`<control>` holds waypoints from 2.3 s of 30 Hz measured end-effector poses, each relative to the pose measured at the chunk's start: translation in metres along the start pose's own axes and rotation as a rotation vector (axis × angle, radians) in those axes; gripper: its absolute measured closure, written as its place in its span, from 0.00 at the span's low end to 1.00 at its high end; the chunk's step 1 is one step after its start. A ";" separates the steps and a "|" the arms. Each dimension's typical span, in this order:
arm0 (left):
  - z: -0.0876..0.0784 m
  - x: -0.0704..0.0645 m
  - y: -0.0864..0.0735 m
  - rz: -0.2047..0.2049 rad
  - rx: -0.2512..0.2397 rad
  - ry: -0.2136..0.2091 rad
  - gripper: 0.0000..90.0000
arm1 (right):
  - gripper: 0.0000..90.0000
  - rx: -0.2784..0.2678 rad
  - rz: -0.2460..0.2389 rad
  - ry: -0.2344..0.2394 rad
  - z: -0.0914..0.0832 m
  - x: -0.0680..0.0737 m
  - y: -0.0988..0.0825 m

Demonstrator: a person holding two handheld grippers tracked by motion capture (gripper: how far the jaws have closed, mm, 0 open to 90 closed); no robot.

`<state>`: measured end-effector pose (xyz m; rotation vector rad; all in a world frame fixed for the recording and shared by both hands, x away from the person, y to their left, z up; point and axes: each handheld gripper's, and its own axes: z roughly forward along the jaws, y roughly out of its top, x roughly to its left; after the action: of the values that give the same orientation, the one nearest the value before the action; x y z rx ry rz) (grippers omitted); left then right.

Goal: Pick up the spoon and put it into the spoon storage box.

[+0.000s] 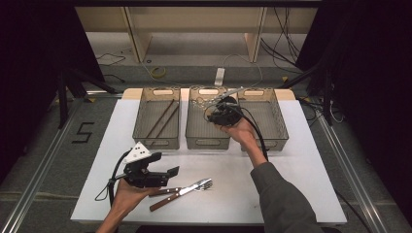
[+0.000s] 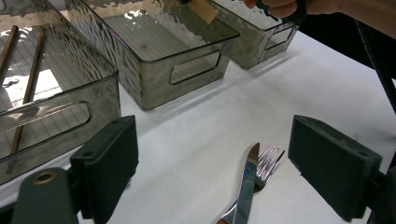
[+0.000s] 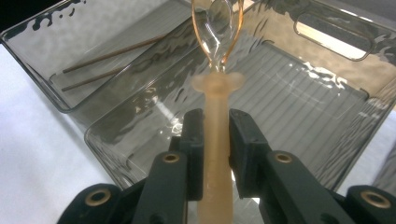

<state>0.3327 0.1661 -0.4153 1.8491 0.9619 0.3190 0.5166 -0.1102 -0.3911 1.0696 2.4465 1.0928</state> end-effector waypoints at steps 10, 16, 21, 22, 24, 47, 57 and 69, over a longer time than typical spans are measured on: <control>0.000 0.000 0.000 0.001 0.003 0.000 0.17 | 0.83 0.040 0.011 0.016 0.011 0.002 -0.004; -0.001 0.003 0.000 -0.005 0.002 0.007 0.17 | 0.63 0.052 0.034 0.037 0.012 -0.001 -0.004; 0.000 0.002 0.000 0.000 0.011 0.002 0.17 | 0.58 0.043 0.023 0.042 0.003 -0.001 -0.005; 0.000 0.002 -0.001 -0.001 0.014 0.001 0.17 | 0.56 0.038 0.019 0.044 0.000 0.000 -0.006; 0.001 0.002 -0.001 -0.001 0.017 0.001 0.17 | 0.53 0.027 0.011 0.052 -0.007 0.002 -0.007; 0.007 0.002 -0.003 0.015 0.098 0.002 0.17 | 0.39 -0.092 -0.045 0.108 -0.089 0.022 -0.084; 0.015 -0.003 -0.007 0.059 0.213 0.005 0.17 | 0.36 -0.117 -0.028 0.131 -0.107 0.023 -0.119; 0.021 -0.007 -0.010 0.087 0.325 -0.001 0.19 | 0.32 -0.147 0.006 0.147 -0.116 0.024 -0.142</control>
<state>0.3355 0.1491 -0.4322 2.1905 0.9780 0.2241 0.3685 -0.2196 -0.4133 0.9846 2.4280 1.3740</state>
